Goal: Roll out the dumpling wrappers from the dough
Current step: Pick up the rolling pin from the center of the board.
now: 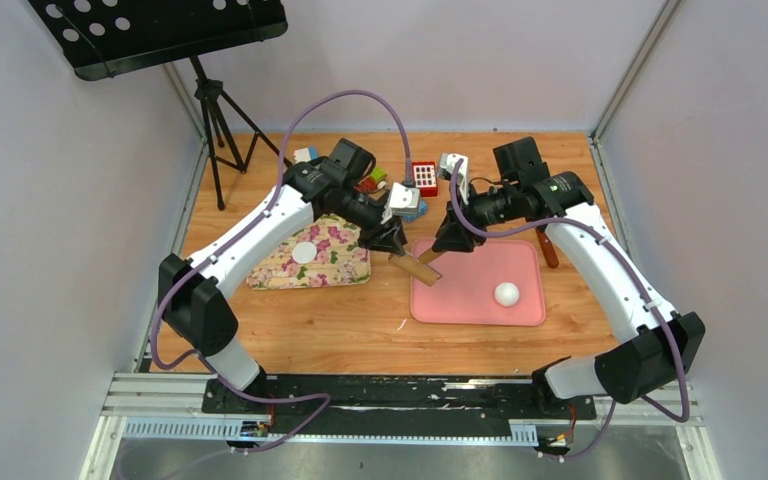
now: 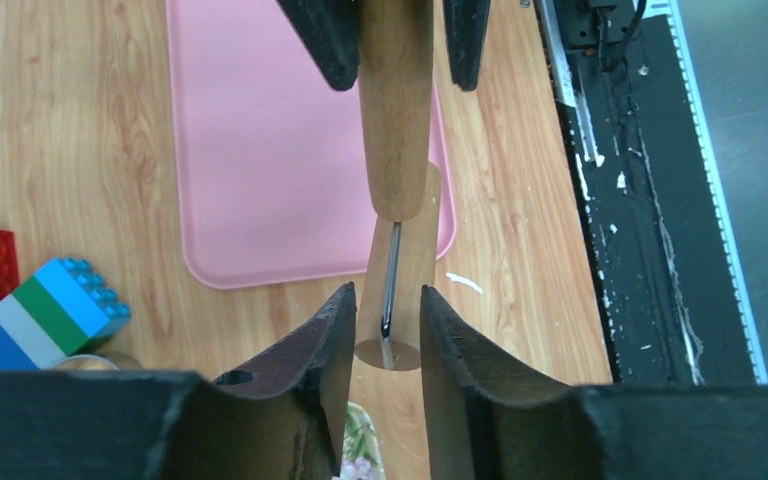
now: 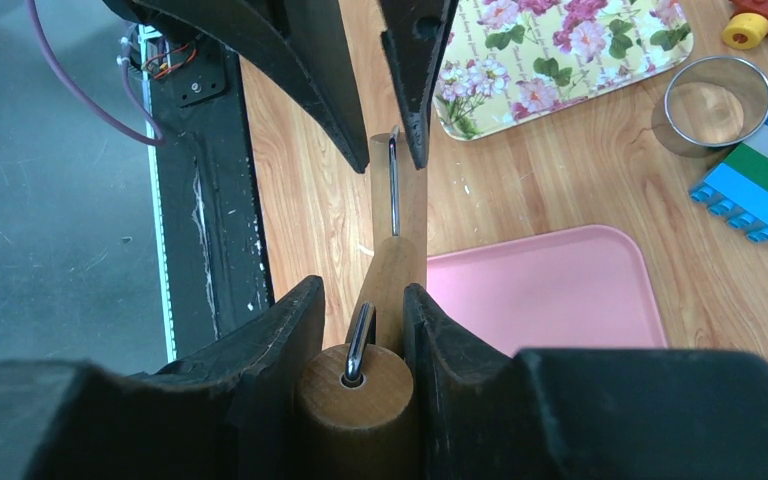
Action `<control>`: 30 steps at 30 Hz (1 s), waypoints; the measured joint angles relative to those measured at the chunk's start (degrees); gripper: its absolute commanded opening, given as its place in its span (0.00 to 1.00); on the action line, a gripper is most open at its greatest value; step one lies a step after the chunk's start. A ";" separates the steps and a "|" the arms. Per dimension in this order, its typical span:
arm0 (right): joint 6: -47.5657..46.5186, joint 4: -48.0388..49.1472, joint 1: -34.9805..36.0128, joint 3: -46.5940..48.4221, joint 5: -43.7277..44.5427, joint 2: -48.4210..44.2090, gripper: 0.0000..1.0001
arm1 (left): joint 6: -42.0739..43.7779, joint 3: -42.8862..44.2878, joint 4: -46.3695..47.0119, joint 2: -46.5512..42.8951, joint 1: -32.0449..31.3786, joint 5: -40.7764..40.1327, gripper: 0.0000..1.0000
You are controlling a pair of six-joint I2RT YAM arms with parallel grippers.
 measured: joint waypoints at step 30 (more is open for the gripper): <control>-1.05 -2.62 0.22 2.43 -0.02 0.00 0.07 | -0.28 -2.23 2.10 -0.63 -1.66 -0.61 0.00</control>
